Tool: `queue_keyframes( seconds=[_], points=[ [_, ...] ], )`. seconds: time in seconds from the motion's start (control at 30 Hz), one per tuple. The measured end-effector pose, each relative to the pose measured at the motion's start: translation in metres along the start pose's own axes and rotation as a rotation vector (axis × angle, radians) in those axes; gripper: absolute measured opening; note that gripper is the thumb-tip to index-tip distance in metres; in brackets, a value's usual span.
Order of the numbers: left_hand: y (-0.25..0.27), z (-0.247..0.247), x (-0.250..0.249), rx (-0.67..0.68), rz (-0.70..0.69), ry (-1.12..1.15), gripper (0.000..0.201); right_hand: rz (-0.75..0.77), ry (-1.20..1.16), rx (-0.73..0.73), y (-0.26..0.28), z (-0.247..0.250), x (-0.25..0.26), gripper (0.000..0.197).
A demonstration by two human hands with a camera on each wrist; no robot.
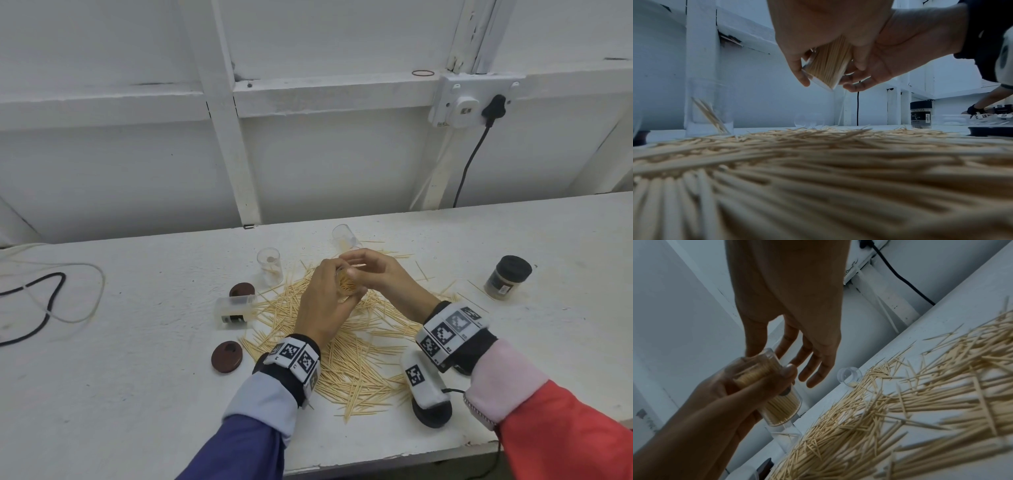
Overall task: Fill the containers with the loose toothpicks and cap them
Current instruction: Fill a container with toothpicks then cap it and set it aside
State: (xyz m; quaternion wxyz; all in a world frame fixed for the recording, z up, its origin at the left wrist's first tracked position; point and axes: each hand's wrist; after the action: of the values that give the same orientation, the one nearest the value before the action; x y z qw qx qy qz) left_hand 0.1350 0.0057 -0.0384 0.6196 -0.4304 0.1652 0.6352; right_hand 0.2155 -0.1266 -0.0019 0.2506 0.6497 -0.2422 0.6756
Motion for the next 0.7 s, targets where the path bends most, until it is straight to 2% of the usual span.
queue_keyframes(
  seconds=[0.1, 0.23, 0.47, 0.6, 0.63, 0.7],
  points=[
    [0.0, 0.0, 0.002, -0.005, -0.005, -0.001, 0.042, -0.016, 0.0, -0.004, -0.002, 0.0, 0.0, 0.037],
    [-0.001, -0.001, 0.004, -0.015, -0.037, -0.062, 0.045, -0.016, 0.026, -0.037, -0.003, 0.001, 0.002, 0.03],
    [-0.002, -0.003, 0.009, -0.059, -0.084, -0.128, 0.043, -0.001, 0.146, 0.029, -0.003, 0.003, 0.006, 0.038],
    [-0.003, -0.001, 0.011, -0.113, -0.057, -0.176, 0.044, -0.07, 0.097, -0.067, -0.006, 0.017, 0.006, 0.026],
    [-0.003, -0.001, 0.012, -0.122, -0.043, -0.186, 0.044, -0.099, 0.138, -0.103, -0.007, 0.021, 0.004, 0.022],
    [-0.004, 0.0, 0.013, -0.125, -0.026, -0.198, 0.046, -0.172, 0.371, -0.117, -0.01, 0.032, -0.006, 0.017]
  ],
)
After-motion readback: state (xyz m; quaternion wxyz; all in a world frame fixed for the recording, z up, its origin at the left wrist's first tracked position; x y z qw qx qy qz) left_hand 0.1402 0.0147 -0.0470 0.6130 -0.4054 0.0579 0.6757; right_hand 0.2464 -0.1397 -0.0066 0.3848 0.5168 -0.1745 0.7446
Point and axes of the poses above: each hand's wrist, its own y-axis away from the middle knuckle, its own z-axis out of the back of the hand, x = y × z, and after that the axes turned 6 degrees about x, right-handed
